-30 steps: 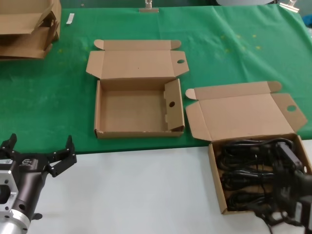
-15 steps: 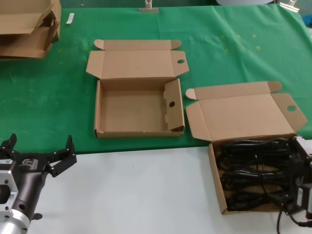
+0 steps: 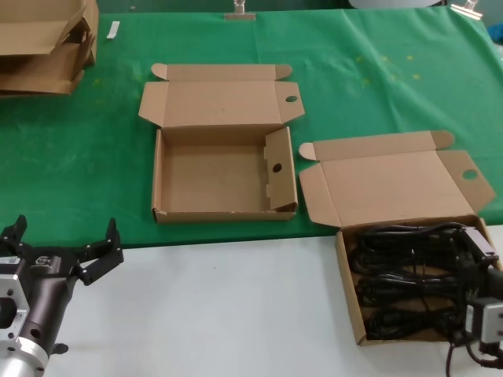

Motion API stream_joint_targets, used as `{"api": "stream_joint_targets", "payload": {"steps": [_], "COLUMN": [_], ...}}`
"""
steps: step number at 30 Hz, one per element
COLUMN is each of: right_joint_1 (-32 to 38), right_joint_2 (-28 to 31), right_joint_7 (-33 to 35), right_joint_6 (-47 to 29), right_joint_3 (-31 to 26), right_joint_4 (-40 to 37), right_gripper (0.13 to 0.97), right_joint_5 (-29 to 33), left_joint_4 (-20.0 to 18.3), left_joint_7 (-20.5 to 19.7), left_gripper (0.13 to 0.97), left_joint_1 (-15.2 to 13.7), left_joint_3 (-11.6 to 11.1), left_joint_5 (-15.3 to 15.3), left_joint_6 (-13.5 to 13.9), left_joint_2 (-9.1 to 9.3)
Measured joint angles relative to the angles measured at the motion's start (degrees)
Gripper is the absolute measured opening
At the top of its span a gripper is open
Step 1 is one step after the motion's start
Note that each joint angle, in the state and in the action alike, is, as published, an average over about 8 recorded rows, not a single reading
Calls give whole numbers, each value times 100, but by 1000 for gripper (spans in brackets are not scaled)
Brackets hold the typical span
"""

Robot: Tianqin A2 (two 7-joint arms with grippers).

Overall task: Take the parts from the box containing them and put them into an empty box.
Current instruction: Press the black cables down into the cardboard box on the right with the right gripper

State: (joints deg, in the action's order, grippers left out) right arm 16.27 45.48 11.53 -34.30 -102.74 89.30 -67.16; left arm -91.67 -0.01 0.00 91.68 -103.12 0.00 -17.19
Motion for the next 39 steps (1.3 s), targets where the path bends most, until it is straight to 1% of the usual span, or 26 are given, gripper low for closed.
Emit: {"api": "stream_joint_targets", "payload": {"steps": [9,17,21,29,30,38,39], "right_joint_1": [196,353,395,443,440,384,374], "right_joint_2": [-147,-246,-311,-389,-392,-417,-420], "right_joint_7": [0,85,61,-45,-56,-139,-139], "right_joint_6": [109,163,176,155,151,154,160], "right_joint_3": [-140,-281,-332,-375,-376,-359,-357], "right_joint_4": [-241,-436,-479,-486,-478,-394,-384], "right_gripper": [887,753,753,554,554,357,357], "right_joint_5": [73,148,243,421,435,538,545], "left_joint_4": [0,0,0,0,0,0,0], "left_joint_7": [-2,-3,-2,-2,-2,-2,-2], "left_gripper": [966,966,966,966,966,966,966], "left_joint_1": [0,0,0,0,0,0,0], "left_joint_3": [0,0,0,0,0,0,0], "left_joint_5": [0,2,2,2,2,2,2], "left_joint_6": [0,0,0,0,0,0,0], "left_joint_2": [0,0,0,0,0,0,0]}}
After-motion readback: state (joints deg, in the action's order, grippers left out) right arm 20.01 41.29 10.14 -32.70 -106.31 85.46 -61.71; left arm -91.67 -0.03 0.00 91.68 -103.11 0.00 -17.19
